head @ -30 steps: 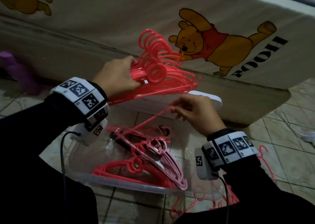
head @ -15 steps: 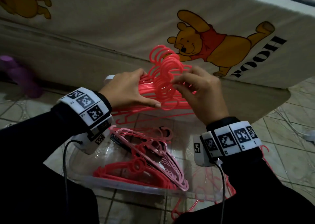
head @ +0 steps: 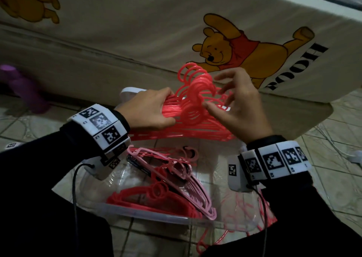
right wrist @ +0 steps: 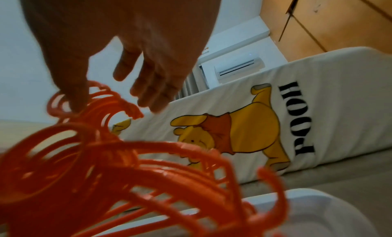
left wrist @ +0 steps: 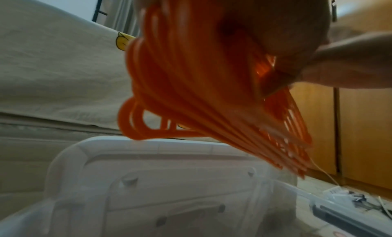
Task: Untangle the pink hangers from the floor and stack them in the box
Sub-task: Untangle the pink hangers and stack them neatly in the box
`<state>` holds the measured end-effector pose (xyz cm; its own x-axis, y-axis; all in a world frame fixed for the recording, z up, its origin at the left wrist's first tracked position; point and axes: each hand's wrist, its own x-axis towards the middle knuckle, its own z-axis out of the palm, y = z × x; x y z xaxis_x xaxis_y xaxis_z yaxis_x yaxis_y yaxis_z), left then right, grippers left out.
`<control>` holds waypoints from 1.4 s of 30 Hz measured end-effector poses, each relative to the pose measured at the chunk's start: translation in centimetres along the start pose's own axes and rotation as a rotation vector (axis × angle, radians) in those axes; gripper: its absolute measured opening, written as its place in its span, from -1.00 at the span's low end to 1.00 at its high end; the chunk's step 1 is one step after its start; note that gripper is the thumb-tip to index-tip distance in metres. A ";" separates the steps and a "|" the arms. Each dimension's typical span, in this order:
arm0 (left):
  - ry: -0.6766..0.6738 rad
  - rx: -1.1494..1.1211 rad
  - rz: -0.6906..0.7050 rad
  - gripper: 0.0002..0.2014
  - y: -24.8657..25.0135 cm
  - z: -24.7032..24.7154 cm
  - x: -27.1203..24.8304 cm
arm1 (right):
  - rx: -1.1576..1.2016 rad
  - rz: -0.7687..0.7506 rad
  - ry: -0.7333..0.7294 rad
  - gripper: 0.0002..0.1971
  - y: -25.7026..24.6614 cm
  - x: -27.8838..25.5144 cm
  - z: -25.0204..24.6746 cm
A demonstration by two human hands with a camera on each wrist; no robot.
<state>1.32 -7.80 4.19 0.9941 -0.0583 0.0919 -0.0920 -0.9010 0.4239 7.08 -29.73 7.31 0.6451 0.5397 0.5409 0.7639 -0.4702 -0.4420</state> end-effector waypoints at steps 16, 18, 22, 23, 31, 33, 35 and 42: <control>-0.137 -0.117 -0.030 -0.59 1.2 0.6 -0.2 | -0.336 0.090 -0.233 -0.59 3.0 -2.3 3.2; -0.139 -0.012 -0.026 -0.59 1.1 0.7 -0.3 | -0.394 0.073 -0.287 -0.70 2.8 -2.4 3.2; -0.068 0.272 -0.006 -0.60 1.1 1.5 -0.7 | -0.407 0.060 -0.343 -0.73 2.5 -2.4 4.0; -0.062 0.324 -0.001 -0.59 1.1 1.9 -0.8 | -0.382 0.054 -0.351 -0.73 2.4 -2.4 4.1; -0.238 0.095 0.032 -0.64 0.9 3.7 -1.1 | -0.574 0.057 -0.473 -0.85 2.3 -2.9 6.0; -0.169 0.015 0.021 -0.63 1.0 3.3 -0.8 | -0.531 0.084 -0.437 -0.84 2.3 -2.8 6.1; -0.047 0.014 0.062 -0.60 0.8 2.8 -0.5 | -0.497 0.113 -0.377 -0.81 2.5 -2.5 6.0; 0.060 0.351 0.031 -0.67 -0.2 2.6 0.1 | -0.376 0.182 -0.285 -0.85 2.8 -1.8 6.3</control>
<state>1.59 -8.75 1.80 0.9849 -0.0721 0.1571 -0.0863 -0.9926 0.0852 8.18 -27.61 0.62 0.7859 0.5703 0.2388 0.6141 -0.7650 -0.1941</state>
